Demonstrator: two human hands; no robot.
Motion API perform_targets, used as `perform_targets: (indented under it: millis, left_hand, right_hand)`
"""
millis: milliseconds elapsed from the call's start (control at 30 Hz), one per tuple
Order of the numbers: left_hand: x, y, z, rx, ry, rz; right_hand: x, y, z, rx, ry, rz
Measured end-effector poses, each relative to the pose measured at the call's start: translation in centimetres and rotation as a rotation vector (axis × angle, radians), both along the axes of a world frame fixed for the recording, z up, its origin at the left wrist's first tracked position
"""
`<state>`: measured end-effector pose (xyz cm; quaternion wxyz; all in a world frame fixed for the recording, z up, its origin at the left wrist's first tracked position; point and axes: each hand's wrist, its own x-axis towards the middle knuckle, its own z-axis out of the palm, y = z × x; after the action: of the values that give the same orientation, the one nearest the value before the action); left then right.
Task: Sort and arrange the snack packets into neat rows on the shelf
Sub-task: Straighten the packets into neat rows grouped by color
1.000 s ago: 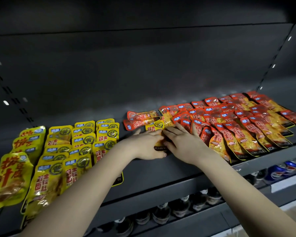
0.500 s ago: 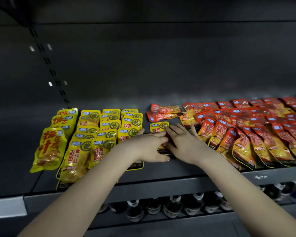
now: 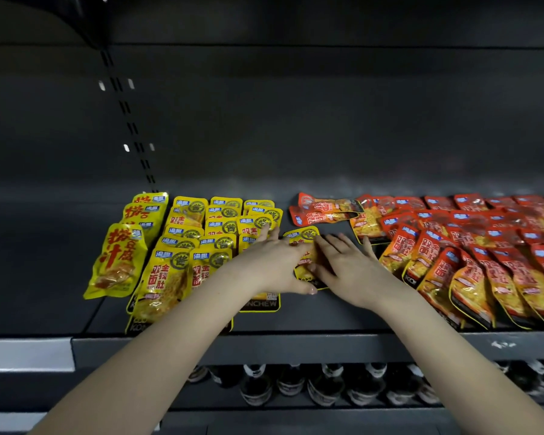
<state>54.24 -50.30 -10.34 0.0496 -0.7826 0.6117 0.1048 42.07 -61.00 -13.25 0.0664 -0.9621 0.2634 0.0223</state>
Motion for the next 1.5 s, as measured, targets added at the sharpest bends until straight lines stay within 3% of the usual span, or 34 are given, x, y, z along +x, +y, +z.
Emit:
perform_targets:
  millis: [367,533,900,1100,1267,1500]
  left_hand:
    - [-0.6,-1.1,-0.3,0.004,0.075,-0.066]
    - [-1.3,-1.6,-0.7,-0.046,0.223,-0.07]
    - [-1.1,-1.3,-0.7,-0.45,0.449,0.03]
    - [-1.8,1.5,-0.2,-0.691,0.506,0.126]
    - [-1.0,5.5,0.1,-0.649,0.388,0.206]
    - [-0.1,10.1,-0.8,-0.536,0.368,0.251]
  right_hand:
    - [-0.9,0.1,0.0,0.071,-0.018,-0.031]
    - [-1.5,0.3,0.5,0.078,-0.025,-0.049]
    - [-1.7,0.7,2.1,0.215,-0.311,-0.032]
    - [-0.9,1.7,3.2,0.153,-0.442,0.091]
    - [0.2,4.9,3.0,0.186,-0.374,0.161]
    - [1.4,8.9,1.1,0.14,-0.287,0.159]
